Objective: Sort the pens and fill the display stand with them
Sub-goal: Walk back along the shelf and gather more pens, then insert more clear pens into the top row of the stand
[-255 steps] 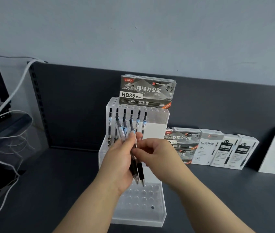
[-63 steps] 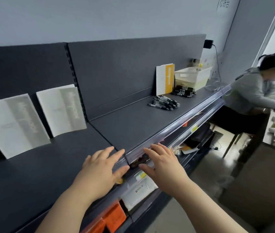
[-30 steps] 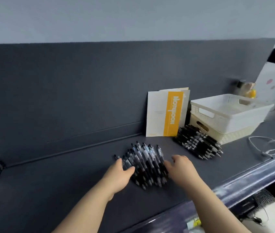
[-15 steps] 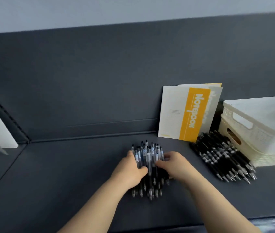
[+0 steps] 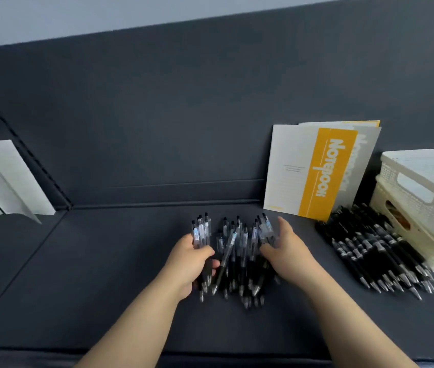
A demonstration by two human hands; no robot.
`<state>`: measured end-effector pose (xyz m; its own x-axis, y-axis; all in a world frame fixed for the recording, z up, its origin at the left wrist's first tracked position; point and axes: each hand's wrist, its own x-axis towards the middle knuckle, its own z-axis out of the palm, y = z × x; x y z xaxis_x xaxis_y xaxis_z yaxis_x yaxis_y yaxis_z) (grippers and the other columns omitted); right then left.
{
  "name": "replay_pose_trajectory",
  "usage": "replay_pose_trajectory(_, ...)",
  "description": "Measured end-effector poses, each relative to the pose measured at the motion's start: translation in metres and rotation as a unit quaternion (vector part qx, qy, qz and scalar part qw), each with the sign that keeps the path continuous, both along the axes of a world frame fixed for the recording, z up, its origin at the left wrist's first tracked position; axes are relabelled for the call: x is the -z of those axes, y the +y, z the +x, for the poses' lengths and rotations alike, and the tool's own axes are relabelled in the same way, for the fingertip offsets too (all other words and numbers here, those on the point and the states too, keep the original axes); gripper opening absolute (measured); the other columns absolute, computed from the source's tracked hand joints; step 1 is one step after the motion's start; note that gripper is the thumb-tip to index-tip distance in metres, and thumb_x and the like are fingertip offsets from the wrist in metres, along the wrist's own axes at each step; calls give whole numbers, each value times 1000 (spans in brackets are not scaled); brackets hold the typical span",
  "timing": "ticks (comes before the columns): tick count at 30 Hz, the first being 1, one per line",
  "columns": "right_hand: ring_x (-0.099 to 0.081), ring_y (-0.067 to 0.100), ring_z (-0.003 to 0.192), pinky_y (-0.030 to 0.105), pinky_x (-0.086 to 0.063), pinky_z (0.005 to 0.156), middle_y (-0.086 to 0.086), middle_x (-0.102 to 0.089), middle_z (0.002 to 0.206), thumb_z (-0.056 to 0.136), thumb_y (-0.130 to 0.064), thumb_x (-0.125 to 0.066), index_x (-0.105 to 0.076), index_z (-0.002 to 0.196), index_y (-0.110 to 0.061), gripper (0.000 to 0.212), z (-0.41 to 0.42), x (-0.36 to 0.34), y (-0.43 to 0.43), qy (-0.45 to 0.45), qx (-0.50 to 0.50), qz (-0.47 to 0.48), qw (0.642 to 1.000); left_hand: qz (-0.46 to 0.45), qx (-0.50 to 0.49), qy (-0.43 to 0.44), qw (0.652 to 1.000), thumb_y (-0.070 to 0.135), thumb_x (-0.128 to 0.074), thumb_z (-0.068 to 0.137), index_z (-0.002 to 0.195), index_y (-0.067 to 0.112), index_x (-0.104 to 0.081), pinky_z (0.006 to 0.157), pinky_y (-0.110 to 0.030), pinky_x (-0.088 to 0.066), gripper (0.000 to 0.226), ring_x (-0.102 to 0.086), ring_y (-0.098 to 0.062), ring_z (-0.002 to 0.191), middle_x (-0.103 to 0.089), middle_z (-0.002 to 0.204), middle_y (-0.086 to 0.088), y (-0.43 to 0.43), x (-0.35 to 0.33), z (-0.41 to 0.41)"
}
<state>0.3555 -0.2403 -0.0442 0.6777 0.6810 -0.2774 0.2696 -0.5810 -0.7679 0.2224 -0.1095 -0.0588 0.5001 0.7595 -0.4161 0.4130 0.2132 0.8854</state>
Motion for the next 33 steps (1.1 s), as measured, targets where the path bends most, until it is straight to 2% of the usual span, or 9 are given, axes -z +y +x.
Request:
replay_pose_trajectory(5, -61, 27, 85, 33, -46, 70, 18, -64, 106, 91, -19, -53, -8, 150, -20, 74, 2, -9, 0, 0, 24, 58, 998, -80, -78, -63, 992, -2, -57, 85, 89, 3, -53, 55, -30, -53, 7, -57, -18, 58, -56, 74, -10, 3, -13, -14)
replay_pose_trajectory(8, -58, 22, 64, 25, -41, 52, 9, -62, 81, 91, -19, -53, -11, 149, -26, 72, -7, -20, 9, 11, 14, 100, 995, -116, -104, -102, 982, 0, -57, 87, 86, 4, -56, 51, -27, -51, 4, -54, -15, 54, -55, 71, -7, 4, -21, -25)
replay_pose_trajectory(11, -56, 18, 56, 16, -38, 42, 3, -62, 77, 91, -21, -53, -12, 148, -34, 71, -37, -30, 28, 26, -36, 127, 991, -163, -130, -145, 967, 4, -60, 88, 86, 4, -61, 49, -25, -51, 2, -55, -14, 52, -57, 66, -5, 5, -28, -41)
replay_pose_trajectory(14, -57, 18, 58, 18, -43, 49, 12, -68, 86, 91, -22, -54, -10, 147, -37, 73, -80, -31, 53, 32, -119, 140, 982, -203, -161, -184, 948, 5, -61, 87, 87, 3, -63, 54, -28, -53, 3, -58, -16, 53, -59, 61, -5, 10, -32, -68)
replay_pose_trajectory(17, -43, 6, 45, 17, -38, 46, -3, -56, 60, 90, -18, -54, -9, 147, -35, 74, -128, -31, 82, 43, -180, 154, 971, -228, -166, -225, 933, 9, -58, 90, 93, 4, -64, 51, -28, -53, 9, -65, -19, 54, -67, 66, -8, 19, -38, -108)
replay_pose_trajectory(24, -47, -1, 45, 11, -35, 46, -11, -49, 58, 92, -16, -49, 0, 149, -27, 75, -270, -39, 153, 4, -270, 160, 950, -213, -183, -333, 900, 11, -51, 93, 105, 9, -69, 65, -33, -54, 22, -72, -24, 83, -74, 96, -11, 62, -46, -243)
replay_pose_trajectory(28, -51, -2, 49, 11, -37, 46, -10, -50, 60, 94, -17, -44, 11, 148, -26, 77, -366, -47, 193, -42, -325, 149, 933, -194, -202, -347, 895, 14, -53, 93, 103, 14, -71, 75, -38, -52, 20, -71, -25, 83, -74, 93, -10, 97, -47, -338)
replay_pose_trajectory(31, -53, 9, 69, 15, -36, 54, -1, -55, 79, 95, -21, -40, 17, 146, -28, 77, -435, -46, 222, -91, -369, 143, 914, -183, -219, -342, 895, 19, -56, 92, 111, 12, -68, 73, -37, -52, 24, -70, -26, 86, -73, 94, -11, 123, -44, -408)
replay_pose_trajectory(33, -44, 13, 91, 20, -36, 75, -3, -49, 92, 96, -23, -38, 16, 147, -25, 74, -476, -45, 240, -149, -397, 150, 893, -180, -229, -343, 893, 20, -57, 92, 113, 10, -67, 68, -34, -53, 26, -69, -26, 85, -72, 93, -11, 137, -43, -451)
